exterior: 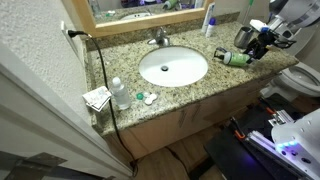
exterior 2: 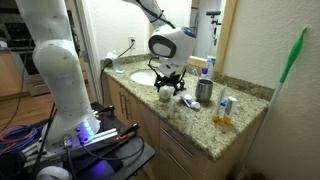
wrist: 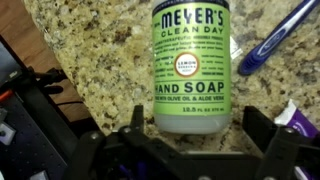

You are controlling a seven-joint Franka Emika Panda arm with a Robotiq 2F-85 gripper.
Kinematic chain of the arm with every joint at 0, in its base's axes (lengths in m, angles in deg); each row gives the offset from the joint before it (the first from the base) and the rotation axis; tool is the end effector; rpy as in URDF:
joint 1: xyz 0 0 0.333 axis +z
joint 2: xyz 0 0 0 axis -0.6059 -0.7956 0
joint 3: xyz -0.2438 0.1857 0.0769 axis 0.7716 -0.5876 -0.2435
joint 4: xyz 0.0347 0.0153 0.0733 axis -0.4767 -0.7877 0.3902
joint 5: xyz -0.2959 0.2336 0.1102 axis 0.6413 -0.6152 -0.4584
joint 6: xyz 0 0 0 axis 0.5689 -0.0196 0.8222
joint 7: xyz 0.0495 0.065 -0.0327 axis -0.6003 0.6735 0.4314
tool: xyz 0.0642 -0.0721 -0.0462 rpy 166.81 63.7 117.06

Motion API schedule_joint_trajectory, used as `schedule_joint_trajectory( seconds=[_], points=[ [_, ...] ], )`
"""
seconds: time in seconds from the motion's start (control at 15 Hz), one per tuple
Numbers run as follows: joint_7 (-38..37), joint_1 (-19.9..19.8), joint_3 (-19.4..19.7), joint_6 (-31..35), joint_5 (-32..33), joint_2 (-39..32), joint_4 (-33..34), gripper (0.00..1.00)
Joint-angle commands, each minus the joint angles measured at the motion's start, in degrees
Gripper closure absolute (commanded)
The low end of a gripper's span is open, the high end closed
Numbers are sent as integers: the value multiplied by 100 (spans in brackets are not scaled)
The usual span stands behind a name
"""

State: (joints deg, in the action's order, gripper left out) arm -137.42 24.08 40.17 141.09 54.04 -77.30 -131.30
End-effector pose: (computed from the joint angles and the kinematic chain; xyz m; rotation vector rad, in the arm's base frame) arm 0.3808 -0.2118 0.2486 -1.1328 2.6411 0.4330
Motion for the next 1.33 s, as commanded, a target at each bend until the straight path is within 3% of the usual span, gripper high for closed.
schedule_joint_trajectory(
  seconds=[0.0, 0.2, 0.33, 0.53, 0.67, 0.73, 0.8, 0.93, 1.07, 1.27],
  points=[
    [386, -204, 85, 73, 176, 621, -331, 0],
    [562, -371, 182, -19, 631, 1132, -511, 0],
    [530, -629, 256, -337, 1414, 1595, -653, 0],
    [940, -1177, 415, -1455, 2689, 2462, -660, 0],
    [1790, -1451, 705, -2247, 2860, 2850, -414, 0],
    [2231, -1402, 1110, -2686, 2893, 2965, -214, 0],
    [1587, -1493, 518, -2120, 2694, 2573, -338, 0],
    [2152, -1679, 821, -2583, 2696, 2910, -231, 0],
    [2262, -1703, 882, -2654, 2687, 2991, -224, 0],
    [1888, -1793, 410, -2397, 2980, 3346, -119, 0]
  ],
)
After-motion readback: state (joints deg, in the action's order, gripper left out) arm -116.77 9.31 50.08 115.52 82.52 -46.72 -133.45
